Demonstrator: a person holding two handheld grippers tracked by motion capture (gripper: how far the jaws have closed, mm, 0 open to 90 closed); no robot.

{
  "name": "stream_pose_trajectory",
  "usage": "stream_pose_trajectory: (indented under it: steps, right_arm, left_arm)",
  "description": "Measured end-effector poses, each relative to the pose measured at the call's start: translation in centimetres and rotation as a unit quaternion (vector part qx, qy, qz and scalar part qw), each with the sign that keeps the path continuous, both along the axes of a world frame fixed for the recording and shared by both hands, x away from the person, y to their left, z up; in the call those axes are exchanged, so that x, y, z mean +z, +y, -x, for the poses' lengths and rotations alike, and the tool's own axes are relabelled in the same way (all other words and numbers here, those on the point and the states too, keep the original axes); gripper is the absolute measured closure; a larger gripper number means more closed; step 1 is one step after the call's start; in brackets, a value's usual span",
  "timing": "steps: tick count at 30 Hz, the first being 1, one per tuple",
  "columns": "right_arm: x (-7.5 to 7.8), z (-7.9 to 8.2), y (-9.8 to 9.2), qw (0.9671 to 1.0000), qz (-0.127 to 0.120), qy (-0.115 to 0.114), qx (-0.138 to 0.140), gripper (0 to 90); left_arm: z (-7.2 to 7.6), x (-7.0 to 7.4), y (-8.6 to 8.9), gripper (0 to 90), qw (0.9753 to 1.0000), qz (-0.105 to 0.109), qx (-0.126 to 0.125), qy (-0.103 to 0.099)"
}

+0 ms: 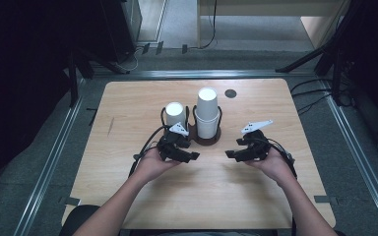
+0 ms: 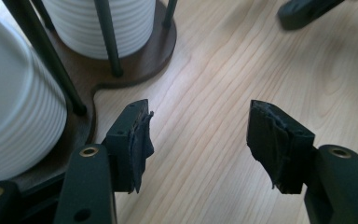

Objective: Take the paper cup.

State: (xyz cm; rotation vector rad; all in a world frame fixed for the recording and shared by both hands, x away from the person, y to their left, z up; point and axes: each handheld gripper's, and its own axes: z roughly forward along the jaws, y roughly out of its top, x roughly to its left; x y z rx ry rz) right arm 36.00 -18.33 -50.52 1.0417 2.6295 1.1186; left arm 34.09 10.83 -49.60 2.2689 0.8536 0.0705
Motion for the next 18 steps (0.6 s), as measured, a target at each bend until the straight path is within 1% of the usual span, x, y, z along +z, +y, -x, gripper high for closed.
stream_pose_trajectory:
  steps: [1, 3, 4, 5, 6, 7, 8, 9, 10, 12, 13, 14, 15, 17, 18]
  right_arm:
    - [0.22, 0.19, 0.02, 0.9999, -0.005, -0.006, 0.007, 32.0]
    - [0.27, 0.27, 0.05, 0.9999, -0.002, -0.010, 0.011, 32.0]
    - [0.26, 0.39, 0.20, 0.9998, 0.002, -0.011, 0.014, 32.6]
    - [0.26, 0.39, 0.20, 0.9998, 0.002, -0.011, 0.014, 32.6]
    - [0.23, 0.36, 0.23, 0.9997, 0.005, -0.011, 0.019, 35.3]
    - [0.18, 0.32, 0.24, 0.9994, 0.009, -0.011, 0.031, 40.3]
    - [0.13, 0.36, 0.27, 0.9991, 0.013, -0.011, 0.040, 40.9]
    - [0.07, 0.45, 0.31, 0.9987, 0.017, -0.005, 0.048, 42.6]
    - [0.10, 0.50, 0.32, 0.9985, 0.019, -0.001, 0.051, 44.5]
    - [0.15, 0.58, 0.37, 0.9982, 0.021, -0.003, 0.055, 45.2]
    - [0.30, 0.71, 0.55, 0.9977, 0.020, -0.009, 0.065, 45.9]
    - [0.30, 0.71, 0.55, 0.9977, 0.020, -0.009, 0.065, 45.9]
    - [0.41, 0.81, 0.75, 0.9976, 0.019, -0.006, 0.066, 48.5]
    - [0.43, 0.84, 0.82, 0.9975, 0.019, -0.006, 0.068, 49.1]
    - [0.38, 0.97, 0.90, 0.9975, 0.013, -0.001, 0.070, 51.6]
  left_arm:
    - [0.09, 0.06, -0.01, 42.4, 1.0000, 0.000, -0.006, 0.000]
    - [0.10, 0.12, 0.02, 45.2, 1.0000, 0.002, -0.006, 0.000]
    - [0.11, 0.11, 0.07, 48.0, 0.9999, 0.013, -0.007, 0.006]
    - [0.11, 0.11, 0.07, 50.4, 0.9999, 0.013, -0.007, 0.006]
    - [0.13, 0.08, 0.09, 50.4, 0.9999, 0.013, -0.008, 0.008]
    - [0.14, 0.02, 0.07, 53.2, 0.9998, 0.014, -0.008, 0.011]
    - [0.17, -0.03, 0.04, 54.3, 0.9998, 0.013, -0.008, 0.012]
    - [0.21, -0.15, 0.01, 58.0, 0.9997, 0.014, -0.010, 0.017]
    - [0.23, -0.24, -0.04, 58.3, 0.9998, 0.009, -0.012, 0.017]
    - [0.27, -0.35, -0.13, 59.7, 0.9998, 0.005, -0.012, 0.017]
    - [0.32, -0.49, -0.23, 60.5, 0.9998, 0.000, -0.013, 0.016]
    - [0.32, -0.49, -0.23, 61.0, 0.9998, 0.000, -0.013, 0.016]
    - [0.37, -0.52, -0.27, 61.7, 0.9998, -0.001, -0.013, 0.016]
    - [0.44, -0.43, -0.25, 62.5, 0.9997, -0.001, -0.018, 0.014]
    - [0.46, -0.36, -0.24, 63.4, 0.9998, 0.002, -0.019, 0.011]
